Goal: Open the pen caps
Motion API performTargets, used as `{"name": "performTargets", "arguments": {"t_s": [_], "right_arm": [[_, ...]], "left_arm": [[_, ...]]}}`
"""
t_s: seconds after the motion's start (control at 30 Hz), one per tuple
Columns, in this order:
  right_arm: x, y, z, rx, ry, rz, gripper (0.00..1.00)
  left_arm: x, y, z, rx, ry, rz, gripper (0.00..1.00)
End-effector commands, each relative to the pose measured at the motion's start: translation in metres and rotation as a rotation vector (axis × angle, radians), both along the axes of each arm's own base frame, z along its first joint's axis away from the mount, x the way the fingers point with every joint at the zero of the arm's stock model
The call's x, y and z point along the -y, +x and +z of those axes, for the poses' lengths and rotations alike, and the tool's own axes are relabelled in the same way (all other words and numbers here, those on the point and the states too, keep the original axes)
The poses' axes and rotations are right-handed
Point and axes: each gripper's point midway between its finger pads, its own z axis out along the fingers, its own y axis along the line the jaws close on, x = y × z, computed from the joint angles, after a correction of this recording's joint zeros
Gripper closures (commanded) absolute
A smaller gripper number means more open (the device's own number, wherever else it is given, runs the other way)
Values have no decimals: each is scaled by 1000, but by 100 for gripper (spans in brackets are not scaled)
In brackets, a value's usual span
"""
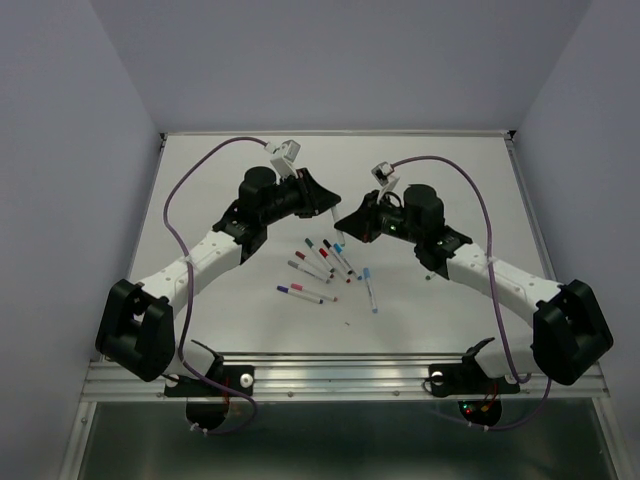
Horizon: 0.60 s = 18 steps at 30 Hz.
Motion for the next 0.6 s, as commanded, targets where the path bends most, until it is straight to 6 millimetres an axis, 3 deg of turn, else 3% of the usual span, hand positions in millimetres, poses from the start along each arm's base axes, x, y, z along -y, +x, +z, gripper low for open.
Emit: {"name": "performTargets", "arguments": {"t_s": [0.0,0.17,0.2,0.27,0.3,0.37,0.4,0.47,0.57], "right_arm": [[-8,-4,10,58,-24,84,99],[-7,-29,-26,-34,-104,184,99],[-6,-37,-35,-66,-110,213,99],[-10,-65,-63,-140,-137,266,99],[-12,-79,-71,-163,-142,299,99],[-12,-104,-90,-225,-162,338,99],[-16,-119,-92,-236,-166,372,99],[-16,-143,-96,-274,-169,414,99],[-13,-157,-99,-312,-158,418,99]], "left_arm": [[3,-1,35,95,-46,1,100],[-13,23,44,119,-41,167,100],[-14,29,55,142,-47,192,100],[-17,47,57,156,-34,253,100],[-17,54,73,187,-52,271,100],[-19,72,74,186,-52,320,100],[-21,79,90,215,-70,336,100],[-32,95,100,227,-80,400,100],[-48,105,112,246,-103,455,100]]}}
